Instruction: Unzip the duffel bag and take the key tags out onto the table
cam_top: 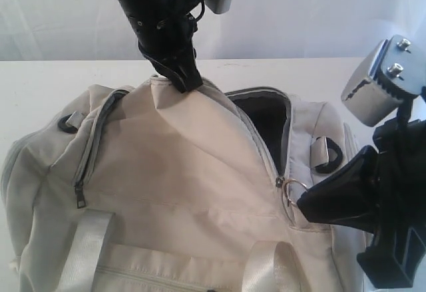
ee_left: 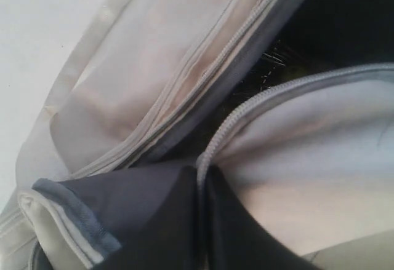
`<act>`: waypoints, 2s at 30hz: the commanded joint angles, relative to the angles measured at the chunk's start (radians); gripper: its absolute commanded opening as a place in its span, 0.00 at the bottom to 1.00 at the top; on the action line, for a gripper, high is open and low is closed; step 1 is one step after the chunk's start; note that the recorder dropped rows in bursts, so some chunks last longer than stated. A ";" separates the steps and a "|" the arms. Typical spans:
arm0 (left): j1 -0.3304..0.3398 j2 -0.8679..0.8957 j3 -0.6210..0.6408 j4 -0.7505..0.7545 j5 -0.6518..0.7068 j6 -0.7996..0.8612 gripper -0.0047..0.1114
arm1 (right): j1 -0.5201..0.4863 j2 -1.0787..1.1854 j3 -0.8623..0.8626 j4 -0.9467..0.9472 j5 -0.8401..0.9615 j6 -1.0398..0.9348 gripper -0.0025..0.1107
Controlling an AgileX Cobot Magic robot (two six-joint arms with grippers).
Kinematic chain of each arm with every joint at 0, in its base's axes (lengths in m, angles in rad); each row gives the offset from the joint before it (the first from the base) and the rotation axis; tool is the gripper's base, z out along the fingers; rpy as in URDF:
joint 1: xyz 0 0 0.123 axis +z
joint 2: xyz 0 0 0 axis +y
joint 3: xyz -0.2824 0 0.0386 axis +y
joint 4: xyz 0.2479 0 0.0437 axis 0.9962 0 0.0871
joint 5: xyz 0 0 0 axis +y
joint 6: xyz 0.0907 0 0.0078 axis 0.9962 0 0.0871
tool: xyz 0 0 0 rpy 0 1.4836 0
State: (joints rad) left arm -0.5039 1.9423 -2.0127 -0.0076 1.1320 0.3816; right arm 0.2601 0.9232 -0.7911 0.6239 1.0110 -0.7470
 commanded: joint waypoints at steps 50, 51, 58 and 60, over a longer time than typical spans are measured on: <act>0.182 -0.208 0.259 -0.300 0.089 0.096 0.04 | -0.001 0.009 -0.009 0.062 -0.029 0.026 0.37; 0.182 -0.208 0.259 -0.313 0.089 0.096 0.04 | -0.001 0.009 -0.014 0.062 -0.048 0.026 0.45; 0.182 -0.210 0.259 -0.409 0.089 0.115 0.04 | -0.001 0.000 -0.079 0.028 -0.191 0.026 0.57; 0.182 -0.221 0.269 -0.421 0.089 0.108 0.04 | -0.002 -0.009 -0.098 -0.016 -0.232 0.054 0.57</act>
State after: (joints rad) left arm -0.3254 1.7442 -1.7546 -0.3819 1.1302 0.4904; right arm 0.2601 0.9282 -0.8629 0.6503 0.8375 -0.7195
